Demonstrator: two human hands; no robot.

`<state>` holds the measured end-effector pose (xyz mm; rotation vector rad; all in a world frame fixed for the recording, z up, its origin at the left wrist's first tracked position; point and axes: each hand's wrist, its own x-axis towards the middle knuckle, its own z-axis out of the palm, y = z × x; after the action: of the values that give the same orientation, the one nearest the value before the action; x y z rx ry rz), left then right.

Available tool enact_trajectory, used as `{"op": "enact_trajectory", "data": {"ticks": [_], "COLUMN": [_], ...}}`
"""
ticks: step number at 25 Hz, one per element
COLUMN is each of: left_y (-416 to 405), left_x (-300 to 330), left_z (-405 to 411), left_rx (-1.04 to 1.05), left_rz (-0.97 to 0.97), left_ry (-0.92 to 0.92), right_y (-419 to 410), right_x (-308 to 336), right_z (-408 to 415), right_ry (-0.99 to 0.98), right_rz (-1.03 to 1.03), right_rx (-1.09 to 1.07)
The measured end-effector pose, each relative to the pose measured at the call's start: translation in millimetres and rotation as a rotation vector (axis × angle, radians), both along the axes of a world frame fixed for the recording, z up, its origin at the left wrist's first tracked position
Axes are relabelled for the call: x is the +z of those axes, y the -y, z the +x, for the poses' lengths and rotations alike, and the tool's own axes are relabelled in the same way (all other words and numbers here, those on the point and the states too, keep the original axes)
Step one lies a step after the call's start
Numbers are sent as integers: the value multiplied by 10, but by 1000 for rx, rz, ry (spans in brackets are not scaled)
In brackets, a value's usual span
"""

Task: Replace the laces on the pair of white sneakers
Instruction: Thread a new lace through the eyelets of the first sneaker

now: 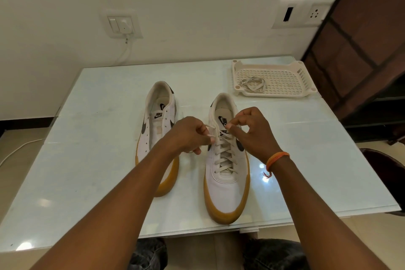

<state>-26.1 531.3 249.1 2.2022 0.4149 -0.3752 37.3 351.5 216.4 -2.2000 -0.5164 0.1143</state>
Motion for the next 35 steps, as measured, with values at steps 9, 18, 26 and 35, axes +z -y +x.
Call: {"op": "enact_trajectory", "data": {"ticks": [9,18,26,35], "left_y": [51,156,248,353], "left_x": [149,685,900,517], "left_z": [-45,-469,-909,-1100], "left_rx": [-18,-8,135,127], "left_rz": [-14,-522,-722,-280], "left_ry": [158,294,449,435], "right_y": [-14,-79,-113,91], "right_x": [63,590,382,496], "right_z": [-61,-666,-1140,-1354], "right_ry": [1,-209,27,24], "right_rz": [72,397,229,604], "right_rx": [31,265,189,-85]}}
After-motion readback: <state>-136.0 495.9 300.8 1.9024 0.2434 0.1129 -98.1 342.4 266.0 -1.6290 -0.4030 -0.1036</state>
